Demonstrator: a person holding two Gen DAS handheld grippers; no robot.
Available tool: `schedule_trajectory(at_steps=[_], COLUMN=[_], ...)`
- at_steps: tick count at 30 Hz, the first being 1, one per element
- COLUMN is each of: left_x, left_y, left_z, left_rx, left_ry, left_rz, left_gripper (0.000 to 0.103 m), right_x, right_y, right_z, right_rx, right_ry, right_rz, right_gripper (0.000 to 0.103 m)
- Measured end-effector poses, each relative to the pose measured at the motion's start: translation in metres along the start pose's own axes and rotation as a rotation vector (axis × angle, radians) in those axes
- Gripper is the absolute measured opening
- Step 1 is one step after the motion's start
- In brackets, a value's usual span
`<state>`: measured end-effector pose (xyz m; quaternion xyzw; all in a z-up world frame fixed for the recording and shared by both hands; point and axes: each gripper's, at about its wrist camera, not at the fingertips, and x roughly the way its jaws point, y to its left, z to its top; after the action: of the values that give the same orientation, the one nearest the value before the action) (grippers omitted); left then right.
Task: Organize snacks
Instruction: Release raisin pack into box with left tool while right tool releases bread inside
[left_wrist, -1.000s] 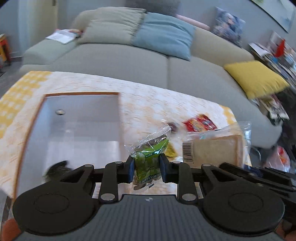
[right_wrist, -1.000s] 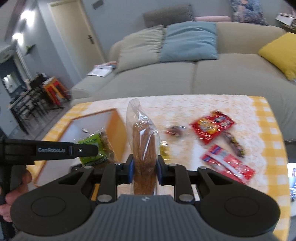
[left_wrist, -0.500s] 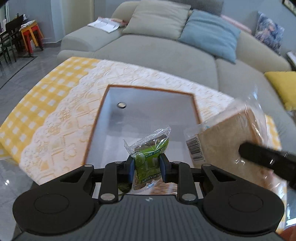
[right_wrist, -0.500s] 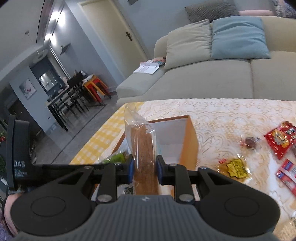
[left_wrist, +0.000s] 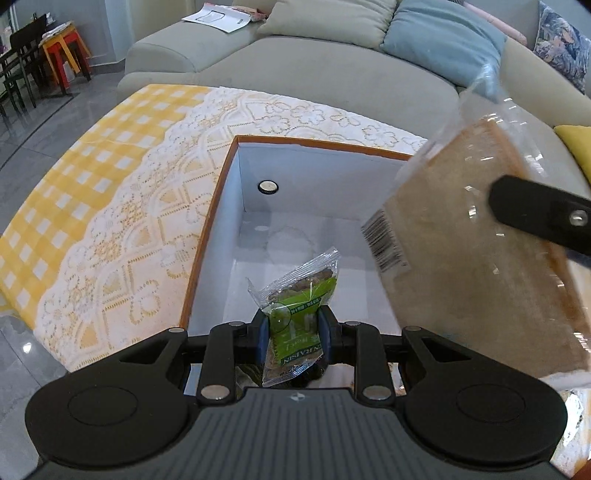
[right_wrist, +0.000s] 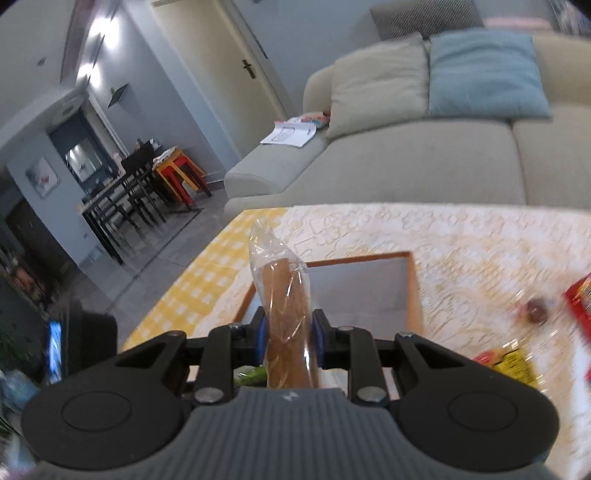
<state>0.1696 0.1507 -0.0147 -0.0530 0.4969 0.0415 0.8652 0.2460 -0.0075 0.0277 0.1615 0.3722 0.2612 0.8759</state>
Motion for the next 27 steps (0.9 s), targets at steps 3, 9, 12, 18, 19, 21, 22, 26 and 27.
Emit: schedule_trajectory(at_steps=[3, 9, 12, 18, 19, 21, 22, 26, 27], left_x=[0.005, 0.020, 0.028, 0.040, 0.040, 0.042, 0.042, 0.040, 0.039], left_y=[0.000, -0.005, -0.009, -0.008, -0.008, -0.009, -0.009, -0.010, -0.010], left_z=[0.003, 0.003, 0.002, 0.002, 0.002, 0.003, 0.002, 0.002, 0.002], left_rx=[0.005, 0.060, 0.080, 0.075, 0.072, 0.073, 0.076, 0.079, 0.078], left_ry=[0.004, 0.029, 0.047, 0.077, 0.078, 0.081, 0.080, 0.080, 0.076], left_rz=[0.005, 0.029, 0.044, 0.044, 0.043, 0.053, 0.060, 0.058, 0.057], left_gripper=[0.030, 0.030, 0.030, 0.031, 0.031, 0.031, 0.031, 0.036, 0.036], right_x=[0.020, 0.053, 0.061, 0.069, 0.071, 0.071, 0.071, 0.067, 0.067], right_y=[-0.005, -0.031, -0.033, -0.032, -0.031, -0.030, -0.029, -0.023, -0.022], right_z=[-0.005, -0.026, -0.027, -0.023, -0.022, -0.021, -0.019, -0.017, -0.016], right_rx=[0.014, 0.092, 0.082, 0.011, 0.002, -0.029, -0.052, -0.119, -0.129], right_ry=[0.047, 0.175, 0.199, 0.218, 0.220, 0.215, 0.207, 0.186, 0.183], right_rz=[-0.029, -0.060, -0.066, -0.108, -0.110, -0.128, -0.145, -0.165, -0.168], right_gripper=[0.022, 0.022, 0.022, 0.023, 0.023, 0.025, 0.026, 0.029, 0.030])
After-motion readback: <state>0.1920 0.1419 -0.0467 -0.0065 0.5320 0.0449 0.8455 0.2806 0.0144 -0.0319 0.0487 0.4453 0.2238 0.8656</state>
